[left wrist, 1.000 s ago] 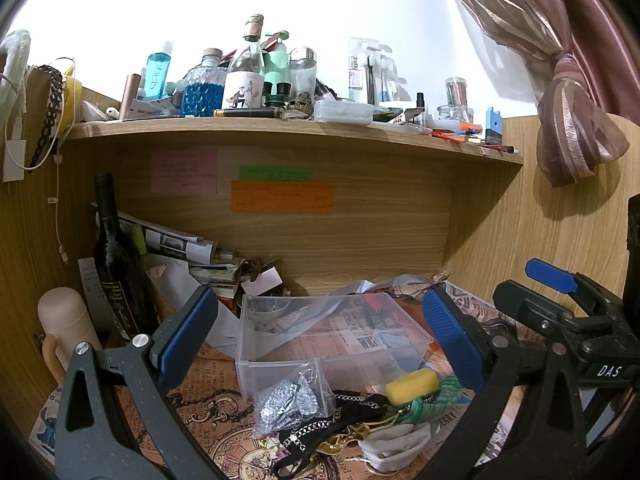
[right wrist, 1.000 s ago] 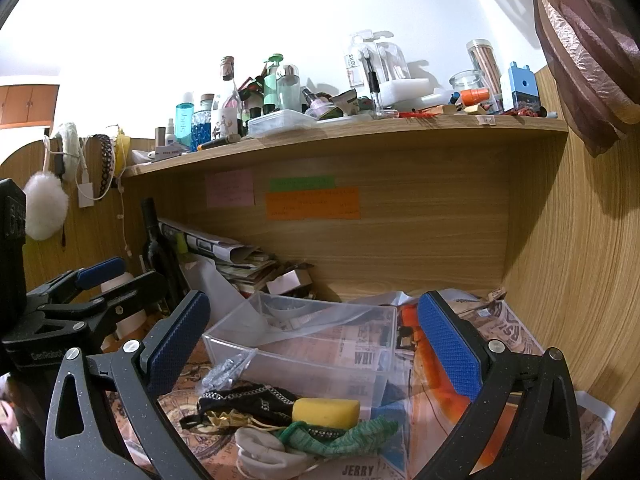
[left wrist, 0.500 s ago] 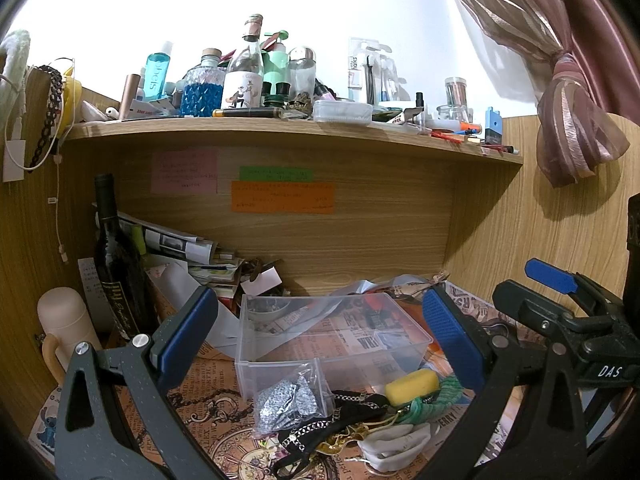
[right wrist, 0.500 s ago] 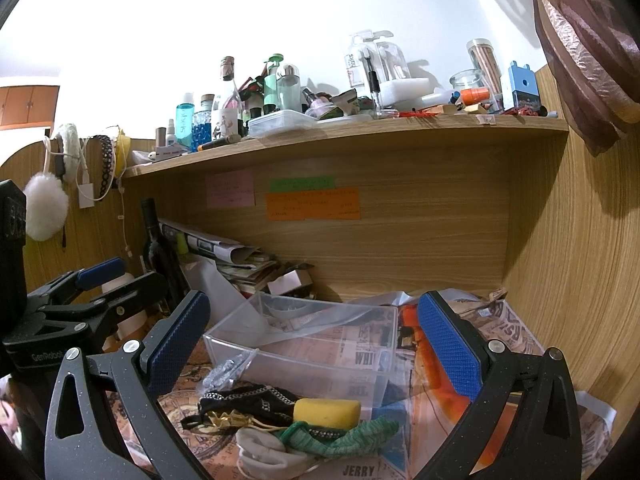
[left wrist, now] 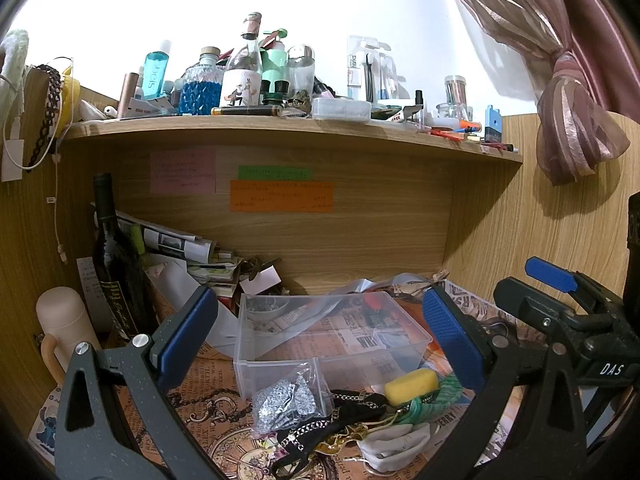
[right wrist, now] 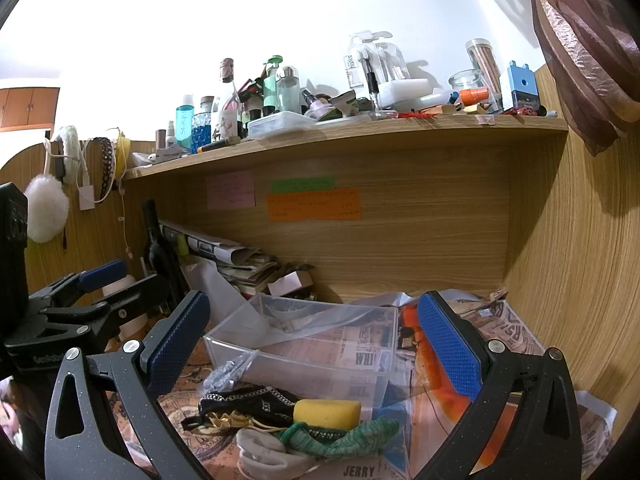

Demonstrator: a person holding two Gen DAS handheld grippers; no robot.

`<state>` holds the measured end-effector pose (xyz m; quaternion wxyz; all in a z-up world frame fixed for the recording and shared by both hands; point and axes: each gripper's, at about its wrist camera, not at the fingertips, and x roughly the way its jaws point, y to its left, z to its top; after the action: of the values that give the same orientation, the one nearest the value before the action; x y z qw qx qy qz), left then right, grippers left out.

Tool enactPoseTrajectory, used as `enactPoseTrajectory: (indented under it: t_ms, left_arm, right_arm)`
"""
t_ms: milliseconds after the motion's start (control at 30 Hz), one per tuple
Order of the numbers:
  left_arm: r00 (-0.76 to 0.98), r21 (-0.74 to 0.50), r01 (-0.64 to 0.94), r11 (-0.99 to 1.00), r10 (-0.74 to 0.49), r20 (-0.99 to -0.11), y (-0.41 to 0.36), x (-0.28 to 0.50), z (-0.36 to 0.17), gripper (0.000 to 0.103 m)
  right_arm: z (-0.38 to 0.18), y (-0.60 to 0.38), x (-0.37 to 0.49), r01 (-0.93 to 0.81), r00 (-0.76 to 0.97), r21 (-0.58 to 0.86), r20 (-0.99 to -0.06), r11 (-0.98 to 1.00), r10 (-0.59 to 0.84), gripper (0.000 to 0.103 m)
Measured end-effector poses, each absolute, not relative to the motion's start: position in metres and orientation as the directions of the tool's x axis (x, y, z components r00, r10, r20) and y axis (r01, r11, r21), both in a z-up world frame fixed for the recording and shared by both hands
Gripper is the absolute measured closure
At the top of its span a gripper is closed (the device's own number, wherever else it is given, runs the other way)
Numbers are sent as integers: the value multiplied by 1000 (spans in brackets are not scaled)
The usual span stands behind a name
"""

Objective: Organize soft objects

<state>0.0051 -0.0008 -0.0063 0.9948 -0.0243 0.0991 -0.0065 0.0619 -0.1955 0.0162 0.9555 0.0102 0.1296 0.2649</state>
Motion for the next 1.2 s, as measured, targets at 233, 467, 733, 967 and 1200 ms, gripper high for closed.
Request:
enactPoseTrajectory:
  t_ms: [233, 467, 733, 967, 1200]
  left_arm:
    - [970, -55, 10, 998, -23, -242, -2, 15, -13, 0]
    - [918, -74, 4, 997, -33, -394, 8, 42, -48, 0]
    - [849, -118, -4, 993, -59, -526, 17, 80, -88, 0]
    - [815, -137, -32, 990, -54, -578, 22, 107, -114, 0]
    - [768, -168, -35, 985, -81, -635, 29, 119, -133, 21]
  right_arm:
    - [14, -194, 67, -491, 826, 95, -265, 866, 497, 0]
    - [-11, -198, 87, -466, 801, 107, -370, 878, 471, 0]
    - [-60, -194, 116, -481, 691, 181, -525, 858, 498, 0]
    - [-82, -186, 129, -495, 633, 215, -574, 842, 519, 0]
    - [-94, -173, 136, -527, 588, 185, -626, 830, 513, 10]
